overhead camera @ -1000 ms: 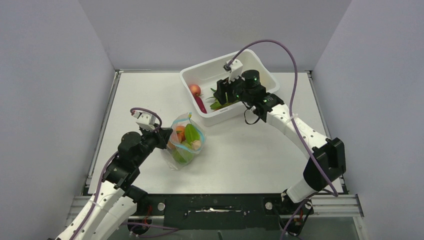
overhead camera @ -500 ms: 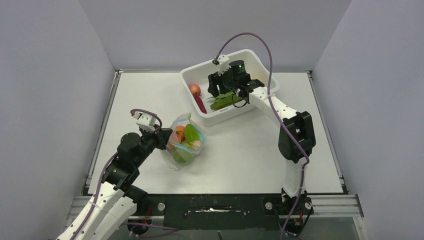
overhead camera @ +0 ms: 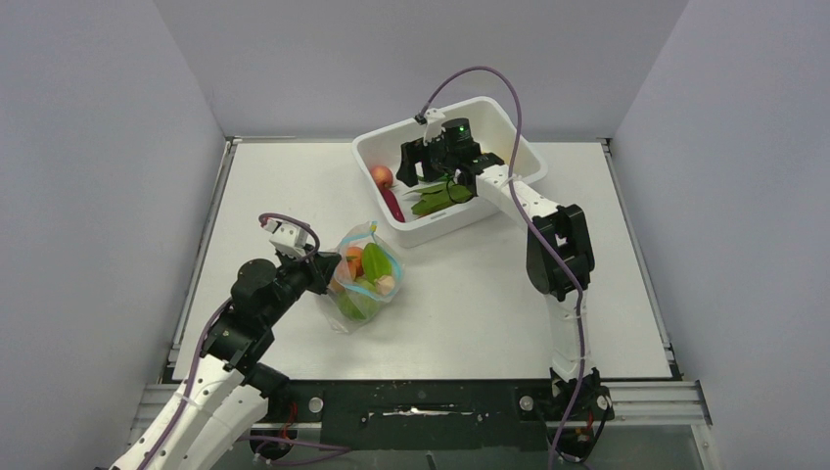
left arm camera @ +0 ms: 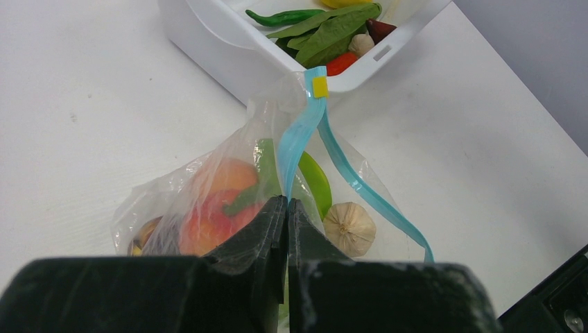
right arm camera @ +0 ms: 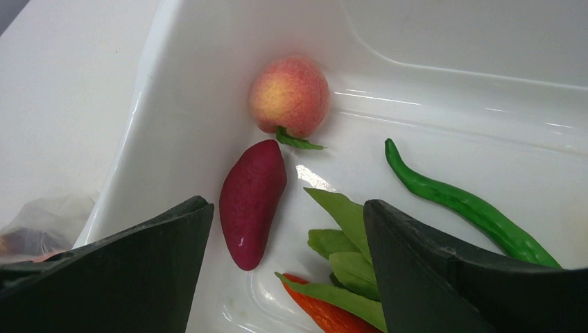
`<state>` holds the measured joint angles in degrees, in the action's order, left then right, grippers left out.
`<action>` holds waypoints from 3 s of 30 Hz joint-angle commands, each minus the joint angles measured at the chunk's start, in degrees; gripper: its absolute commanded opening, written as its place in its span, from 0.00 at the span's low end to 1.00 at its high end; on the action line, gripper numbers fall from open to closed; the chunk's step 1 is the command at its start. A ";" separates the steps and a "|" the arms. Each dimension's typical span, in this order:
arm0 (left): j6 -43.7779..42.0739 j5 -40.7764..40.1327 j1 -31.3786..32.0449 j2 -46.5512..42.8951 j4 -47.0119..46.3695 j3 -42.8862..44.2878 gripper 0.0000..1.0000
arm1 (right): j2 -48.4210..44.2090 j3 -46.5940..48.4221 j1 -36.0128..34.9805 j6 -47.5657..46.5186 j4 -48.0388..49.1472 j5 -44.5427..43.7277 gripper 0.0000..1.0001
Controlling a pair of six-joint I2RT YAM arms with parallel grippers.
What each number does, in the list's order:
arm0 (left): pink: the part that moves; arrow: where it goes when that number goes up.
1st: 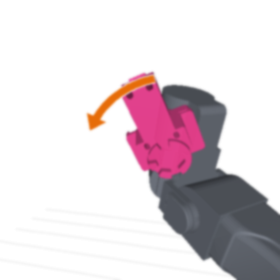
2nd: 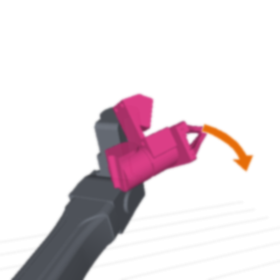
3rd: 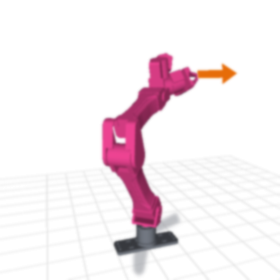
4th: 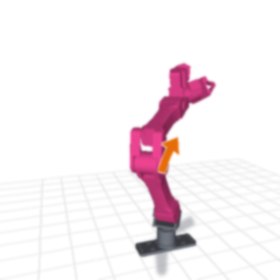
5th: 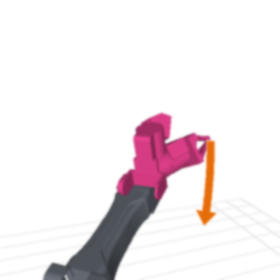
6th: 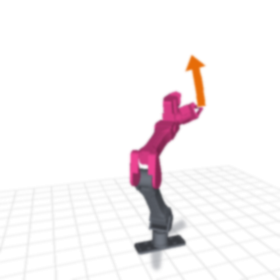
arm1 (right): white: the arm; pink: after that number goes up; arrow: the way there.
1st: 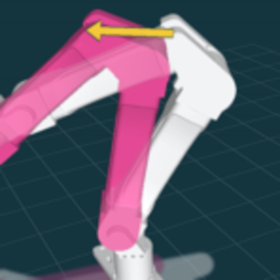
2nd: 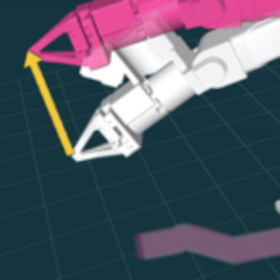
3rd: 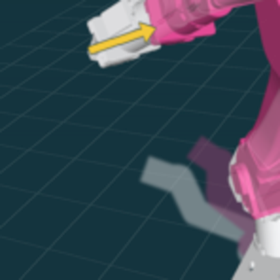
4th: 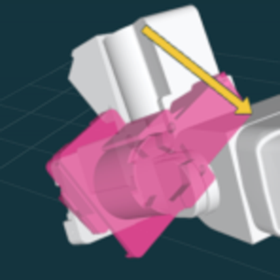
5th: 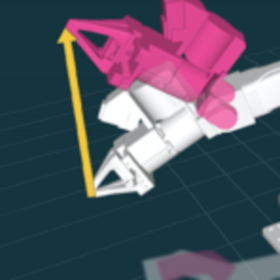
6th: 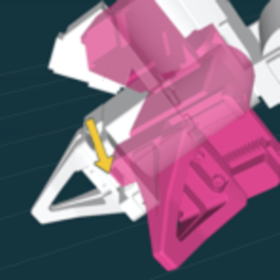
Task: Place the food in the zip-top bag and seal the zipper
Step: Pick up the fake fruit from the bin.
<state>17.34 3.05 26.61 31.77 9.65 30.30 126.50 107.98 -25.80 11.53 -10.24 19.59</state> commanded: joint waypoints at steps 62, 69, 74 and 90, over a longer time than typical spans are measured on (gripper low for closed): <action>-0.64 -0.37 0.37 1.73 -3.59 0.19 0.00 | 24.63 19.00 -0.48 13.92 22.20 6.86 0.52; -0.69 -0.35 0.36 1.72 -3.51 0.28 0.00 | 20.24 13.44 0.19 10.75 27.38 7.03 0.38; -0.64 -0.30 0.35 1.39 -3.39 0.28 0.00 | 17.42 9.17 0.98 9.56 29.98 7.31 0.34; 0.39 -0.04 0.37 0.36 -3.61 0.19 0.00 | 9.75 3.31 1.88 8.94 31.33 9.28 0.30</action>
<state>17.45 3.05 26.70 32.95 9.26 29.82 144.03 112.68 -24.25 21.45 15.97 28.10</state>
